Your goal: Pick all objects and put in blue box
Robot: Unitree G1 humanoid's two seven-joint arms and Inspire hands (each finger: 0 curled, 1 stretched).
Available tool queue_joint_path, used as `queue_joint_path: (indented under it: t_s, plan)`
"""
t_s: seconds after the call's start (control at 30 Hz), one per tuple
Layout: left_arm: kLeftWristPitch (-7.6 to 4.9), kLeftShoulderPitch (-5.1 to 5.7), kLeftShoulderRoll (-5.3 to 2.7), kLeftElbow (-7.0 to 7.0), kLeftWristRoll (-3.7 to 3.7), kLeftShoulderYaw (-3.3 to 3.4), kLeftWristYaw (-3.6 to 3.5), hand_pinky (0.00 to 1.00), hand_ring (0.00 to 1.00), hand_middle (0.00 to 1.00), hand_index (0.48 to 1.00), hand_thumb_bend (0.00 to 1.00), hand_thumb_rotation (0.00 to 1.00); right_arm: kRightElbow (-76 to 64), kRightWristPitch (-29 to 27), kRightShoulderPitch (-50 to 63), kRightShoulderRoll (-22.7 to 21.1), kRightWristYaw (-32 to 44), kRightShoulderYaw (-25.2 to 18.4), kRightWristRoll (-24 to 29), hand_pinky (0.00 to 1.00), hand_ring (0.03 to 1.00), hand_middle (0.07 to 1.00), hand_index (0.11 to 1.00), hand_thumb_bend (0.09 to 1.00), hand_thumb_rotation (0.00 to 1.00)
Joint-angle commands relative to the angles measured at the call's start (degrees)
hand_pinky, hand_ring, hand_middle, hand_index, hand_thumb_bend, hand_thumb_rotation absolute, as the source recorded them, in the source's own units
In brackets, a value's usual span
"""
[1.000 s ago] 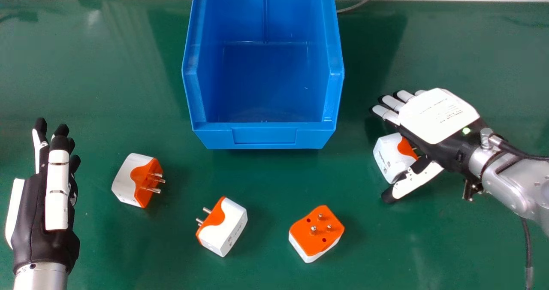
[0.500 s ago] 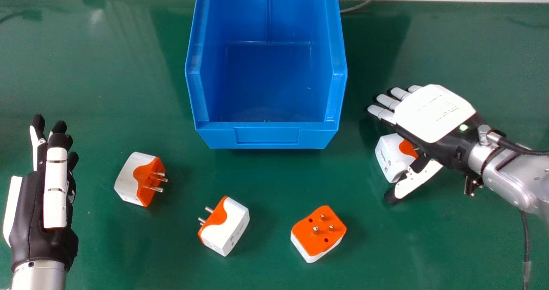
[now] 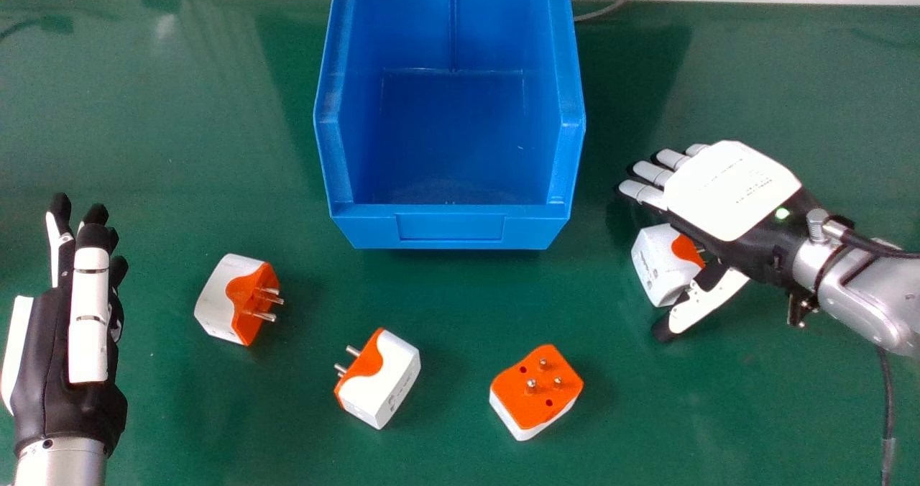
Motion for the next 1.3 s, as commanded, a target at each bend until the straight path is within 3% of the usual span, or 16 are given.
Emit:
queue_joint_path:
  t_s: [0.0, 0.1, 0.2, 0.3, 0.37, 0.43, 0.57, 0.73, 0.83, 1.0, 1.13, 1.27]
  plan:
    - [-0.05, 0.03, 1.03, -1.08, -0.24, 0.58, -0.14, 1.0, 1.0, 1.0, 1.0, 0.42, 1.0, 1.07, 0.96, -1.09, -2.68, 0.72, 0.24, -1.03, 0.88, 0.932, 0.94, 0.912, 0.726, 0.72]
    - [0.34, -0.11, 1.02, -1.11, -0.44, 0.68, -0.08, 1.0, 1.0, 1.0, 1.0, 0.43, 1.0, 1.53, 0.98, -1.28, -2.28, 0.41, 0.27, -0.98, 0.84, 0.885, 0.873, 0.845, 0.607, 0.64]
    - [0.02, -0.31, 1.09, -0.75, -0.3, 0.74, -0.1, 1.0, 1.0, 1.0, 1.0, 0.43, 1.0, 2.07, -0.4, -0.91, -1.92, -1.05, -0.69, 0.48, 0.65, 0.682, 0.692, 0.657, 0.492, 0.54]
    - [0.11, -0.17, 1.13, -0.96, -0.09, 0.69, -0.01, 1.0, 1.0, 1.0, 1.0, 0.43, 1.0, 2.74, -1.4, -0.49, -1.43, -2.42, -1.71, 2.07, 0.43, 0.47, 0.495, 0.491, 0.43, 0.37]
    - [0.67, -0.17, 1.04, -1.15, -0.55, 0.76, -0.11, 1.0, 1.0, 1.0, 1.0, 0.44, 0.99, 2.96, -0.86, -0.5, -0.94, -0.13, -2.36, 3.46, 0.37, 0.419, 0.459, 0.487, 0.406, 0.42]
    - [0.62, -0.2, 0.98, -1.28, -0.44, 0.78, 0.05, 1.0, 1.0, 1.0, 1.0, 0.44, 0.98, 3.11, -1.65, -0.58, -0.97, 0.45, -2.52, 4.3, 0.32, 0.37, 0.424, 0.468, 0.375, 0.49]
    - [0.52, -0.36, 1.2, -1.1, -0.14, 0.75, -0.04, 1.0, 1.0, 1.0, 1.0, 0.43, 0.98, 2.82, -1.92, -0.95, -1.18, 3.23, -2.5, 5.02, 0.32, 0.38, 0.444, 0.48, 0.324, 0.61]
    - [1.37, 0.42, 1.21, -2.6, 0.48, 0.54, 0.51, 1.0, 1.0, 1.0, 1.0, 0.42, 0.99, 2.56, -1.28, -0.69, -0.96, 4.7, -3.19, 5.51, 0.34, 0.406, 0.472, 0.502, 0.319, 0.62]
    - [1.34, 0.24, 1.26, -2.38, 0.16, 0.62, 0.21, 1.0, 1.0, 1.0, 0.996, 0.45, 0.97, 2.18, -1.23, -0.34, -0.82, 4.9, -3.7, 5.9, 0.33, 0.398, 0.465, 0.495, 0.322, 0.57]
    - [0.91, 0.19, 1.33, -2.24, 0.5, 0.46, 0.07, 1.0, 1.0, 1.0, 1.0, 0.44, 0.98, 1.12, -1.36, 0.74, -0.87, 4.3, -4.89, 7.63, 0.31, 0.376, 0.439, 0.477, 0.334, 0.51]
    - [1.58, 0.42, 1.07, -3.09, 0.57, 0.28, 0.63, 1.0, 1.0, 1.0, 1.0, 0.44, 0.98, -3.27, -1.61, 3.61, -2.04, 2.44, -7.11, 9.18, 0.22, 0.28, 0.34, 0.384, 0.342, 0.46]
    - [0.96, 0.54, 1.01, -2.94, 0.43, 0.24, 0.36, 1.0, 1.0, 1.0, 0.997, 0.43, 0.98, -12.83, -2.54, 10.19, -3.82, 2.72, -12.99, 14.25, 0.14, 0.18, 0.243, 0.278, 0.349, 0.37]
